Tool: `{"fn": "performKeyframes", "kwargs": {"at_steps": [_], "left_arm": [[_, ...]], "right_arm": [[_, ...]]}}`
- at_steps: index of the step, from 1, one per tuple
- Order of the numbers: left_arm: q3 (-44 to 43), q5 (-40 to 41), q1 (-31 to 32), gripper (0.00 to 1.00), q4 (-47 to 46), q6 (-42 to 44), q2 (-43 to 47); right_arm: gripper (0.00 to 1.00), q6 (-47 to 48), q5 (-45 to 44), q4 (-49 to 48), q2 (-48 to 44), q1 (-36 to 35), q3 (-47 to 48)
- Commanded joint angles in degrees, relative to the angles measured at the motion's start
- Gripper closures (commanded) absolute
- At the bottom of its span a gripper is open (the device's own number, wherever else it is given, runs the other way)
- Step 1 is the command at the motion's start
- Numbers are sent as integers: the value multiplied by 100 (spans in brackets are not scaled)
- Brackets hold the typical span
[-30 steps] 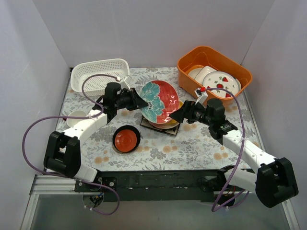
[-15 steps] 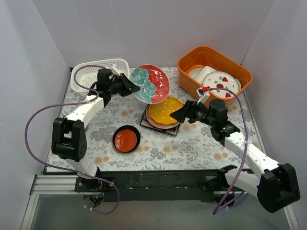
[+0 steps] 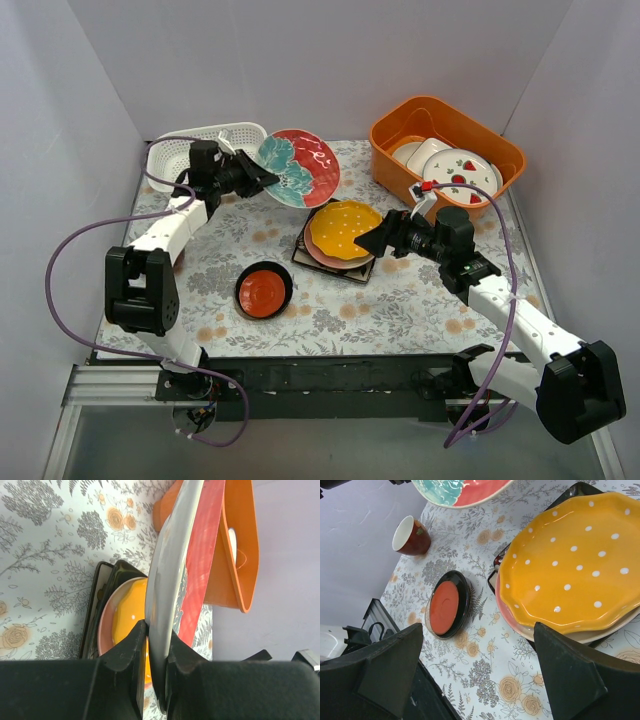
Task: Place the plates into the plastic bin on the countertop
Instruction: Place the plate in the plastic bin.
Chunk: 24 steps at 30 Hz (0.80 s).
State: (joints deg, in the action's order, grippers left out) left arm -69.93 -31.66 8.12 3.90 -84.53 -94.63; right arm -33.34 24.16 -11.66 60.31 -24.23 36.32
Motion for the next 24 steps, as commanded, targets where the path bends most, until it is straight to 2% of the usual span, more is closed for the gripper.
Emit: {"fn": "performKeyframes", "kwargs": {"at_steps": [1,13,24], "left_arm": [[-548,-113,-223,100,-741,-265,384],[-574,336,-785,100,-1031,-757,15],[-1505,626,-1234,100,-830,-819,-697]], "right_arm": [[2,74,80,-135,15,-3,271],[2,135,62,-143,95,-3,280],[2,117,115,-293,235,-3,253]]}}
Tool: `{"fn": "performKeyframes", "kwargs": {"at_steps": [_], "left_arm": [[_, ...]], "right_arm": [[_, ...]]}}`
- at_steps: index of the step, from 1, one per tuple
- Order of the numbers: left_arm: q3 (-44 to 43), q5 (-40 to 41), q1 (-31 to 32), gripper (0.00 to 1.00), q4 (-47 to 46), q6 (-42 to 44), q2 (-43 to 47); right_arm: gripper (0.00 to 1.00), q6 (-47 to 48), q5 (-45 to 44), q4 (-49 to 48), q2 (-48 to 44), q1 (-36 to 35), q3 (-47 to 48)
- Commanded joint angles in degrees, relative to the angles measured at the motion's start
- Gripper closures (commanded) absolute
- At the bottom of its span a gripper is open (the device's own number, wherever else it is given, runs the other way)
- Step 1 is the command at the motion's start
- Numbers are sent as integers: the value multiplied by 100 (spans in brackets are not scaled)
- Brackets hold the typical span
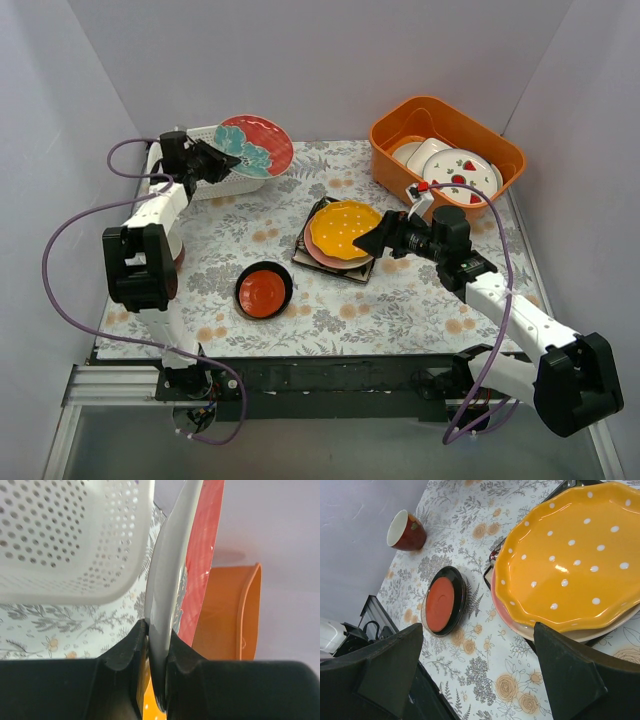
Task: Place the plates into the plastic bin on the countertop
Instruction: Place the plate in the plastic bin.
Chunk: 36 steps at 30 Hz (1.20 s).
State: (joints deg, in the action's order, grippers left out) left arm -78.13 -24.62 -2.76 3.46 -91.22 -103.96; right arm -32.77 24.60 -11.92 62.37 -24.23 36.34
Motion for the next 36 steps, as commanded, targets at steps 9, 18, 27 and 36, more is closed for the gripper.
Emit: {"fn": "performKeyframes", "kwargs": {"at_steps": [9,18,27,36], "left_arm": [[-1652,62,-444,100,-418,42,-387],[-1978,335,-655,100,-39,289,-634],[-1785,282,-910,100,-48,429,-757],[-1539,116,-1033,100,-109,623,-1073]], "right_arm": [[2,87,106,-328,179,-3,260],[2,52,133,-407,284,-3,269],[2,61,194,-504,372,6,251],[2,-54,370,-723,539,-3,242]]}}
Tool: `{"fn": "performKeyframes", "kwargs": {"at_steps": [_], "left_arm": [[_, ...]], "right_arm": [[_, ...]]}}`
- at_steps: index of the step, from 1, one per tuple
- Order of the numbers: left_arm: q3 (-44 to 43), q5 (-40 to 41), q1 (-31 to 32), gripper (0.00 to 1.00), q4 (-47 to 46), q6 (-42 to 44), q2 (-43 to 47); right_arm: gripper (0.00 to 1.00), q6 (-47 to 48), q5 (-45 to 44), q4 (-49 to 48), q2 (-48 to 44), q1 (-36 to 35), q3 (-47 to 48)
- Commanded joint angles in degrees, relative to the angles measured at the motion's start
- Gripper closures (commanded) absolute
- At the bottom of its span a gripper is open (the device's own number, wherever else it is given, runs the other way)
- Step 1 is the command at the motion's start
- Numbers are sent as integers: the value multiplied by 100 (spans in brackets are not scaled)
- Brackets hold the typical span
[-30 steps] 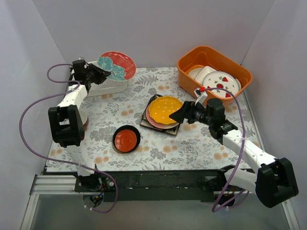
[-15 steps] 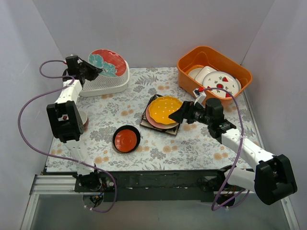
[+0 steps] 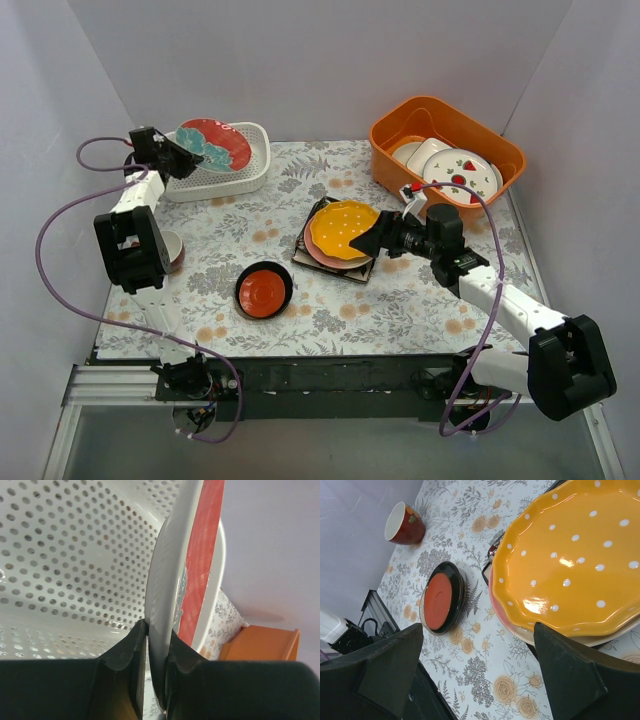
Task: Place the plates into the plastic bin on the countertop
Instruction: Place the plate in the plastic bin.
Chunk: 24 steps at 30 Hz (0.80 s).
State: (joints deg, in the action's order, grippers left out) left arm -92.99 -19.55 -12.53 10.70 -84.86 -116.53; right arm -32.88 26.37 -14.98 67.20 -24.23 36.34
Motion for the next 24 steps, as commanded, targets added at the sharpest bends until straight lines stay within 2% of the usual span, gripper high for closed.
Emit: {"fn": "performKeyframes", "kwargs": {"at_steps": [1,17,20,24], "left_arm": [[-44,-435,-73,100,-841,4,114],[-61,-295,-82,100,-446,505,-151],[-123,-286,-82,94,-402,540,-159],[-193,-190,-82,81,-218,654,-142]], "right_arm": [[2,-51,193,-426,83,-12,242],[2,-104,272,-541,162,-3,207],[2,-104,272,-532,144,-3,190],[2,-113,272,-514,118,-3,190]]}}
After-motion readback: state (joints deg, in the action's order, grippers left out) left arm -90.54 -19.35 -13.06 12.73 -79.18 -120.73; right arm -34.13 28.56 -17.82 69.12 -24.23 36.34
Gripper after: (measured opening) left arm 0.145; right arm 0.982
